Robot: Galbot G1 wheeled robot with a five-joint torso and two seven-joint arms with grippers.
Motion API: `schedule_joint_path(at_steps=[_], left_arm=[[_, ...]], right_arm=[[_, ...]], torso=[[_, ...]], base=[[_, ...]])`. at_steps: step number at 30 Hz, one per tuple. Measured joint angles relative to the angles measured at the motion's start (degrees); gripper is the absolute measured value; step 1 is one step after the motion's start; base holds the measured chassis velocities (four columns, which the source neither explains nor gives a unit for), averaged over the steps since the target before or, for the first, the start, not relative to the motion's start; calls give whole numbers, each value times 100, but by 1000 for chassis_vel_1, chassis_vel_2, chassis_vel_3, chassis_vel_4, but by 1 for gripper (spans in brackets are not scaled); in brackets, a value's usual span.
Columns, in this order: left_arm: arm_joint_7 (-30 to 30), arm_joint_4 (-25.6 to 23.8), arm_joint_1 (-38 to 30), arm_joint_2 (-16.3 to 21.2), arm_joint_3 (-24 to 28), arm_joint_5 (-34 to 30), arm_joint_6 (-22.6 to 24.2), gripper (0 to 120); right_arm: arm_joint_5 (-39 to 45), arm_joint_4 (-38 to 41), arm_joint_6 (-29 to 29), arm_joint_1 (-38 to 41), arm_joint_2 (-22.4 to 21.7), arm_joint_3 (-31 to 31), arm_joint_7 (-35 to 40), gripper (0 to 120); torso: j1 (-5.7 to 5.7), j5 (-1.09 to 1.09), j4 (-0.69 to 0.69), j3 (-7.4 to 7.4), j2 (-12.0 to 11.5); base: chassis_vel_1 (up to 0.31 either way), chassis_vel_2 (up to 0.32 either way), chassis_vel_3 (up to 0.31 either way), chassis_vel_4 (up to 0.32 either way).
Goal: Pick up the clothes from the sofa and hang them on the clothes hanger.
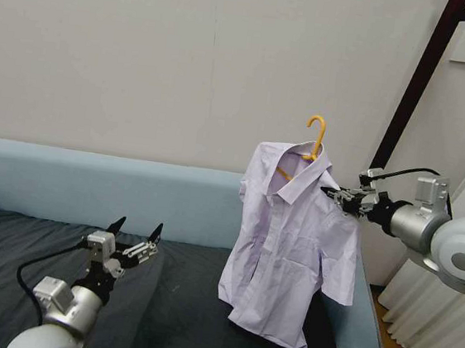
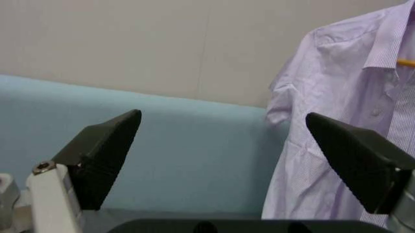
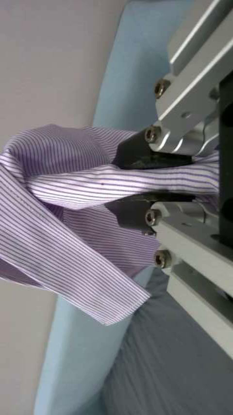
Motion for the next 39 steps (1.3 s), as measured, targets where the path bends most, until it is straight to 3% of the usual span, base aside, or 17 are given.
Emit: schedule_joint_path(at_steps=[4,5,9,14,23,28,36,39], left_arm=[[2,-69,533,-763,-82,789,17,100],[2,-69,533,-763,-82,789,17,100],[2,-125,912,-1363,-64,1514,19,100],[21,-148,1123,-1918,97,2050,-70,100],[19,-68,1201,-2171,340,2542,-168,100],[-34,-74,1178,-2151,342,2578,-140,100],[-73,-87,1116,-2019,430,2526,-147,100],[-75,-87,1097,-2004,467,2524,-148,100]], right_arm=[[-321,-497,89,199,430,107,-90,7],[-321,-497,89,199,430,107,-90,7],[-377,-865,12,540,598,265,-71,7],[61,-1129,-344,1316,401,237,238,7],[989,-1282,-527,2562,-465,-206,963,7],[1141,-1282,-531,2637,-890,-258,1079,7],[1548,-1046,-537,2525,-1979,-52,1308,7],[1530,-1029,-537,2486,-2109,-24,1329,7]], torso=[[0,1,2,0,0],[0,1,2,0,0],[0,1,2,0,-1],[0,1,2,0,-1],[0,0,0,0,0],[0,2,2,0,-1],[0,0,-1,-1,0],[0,0,0,0,0]], base=[[0,0,0,0],[0,0,0,0],[0,0,0,0],[0,0,0,0],[0,0,0,0],[0,0,0,0],[0,0,0,0],[0,0,0,0]])
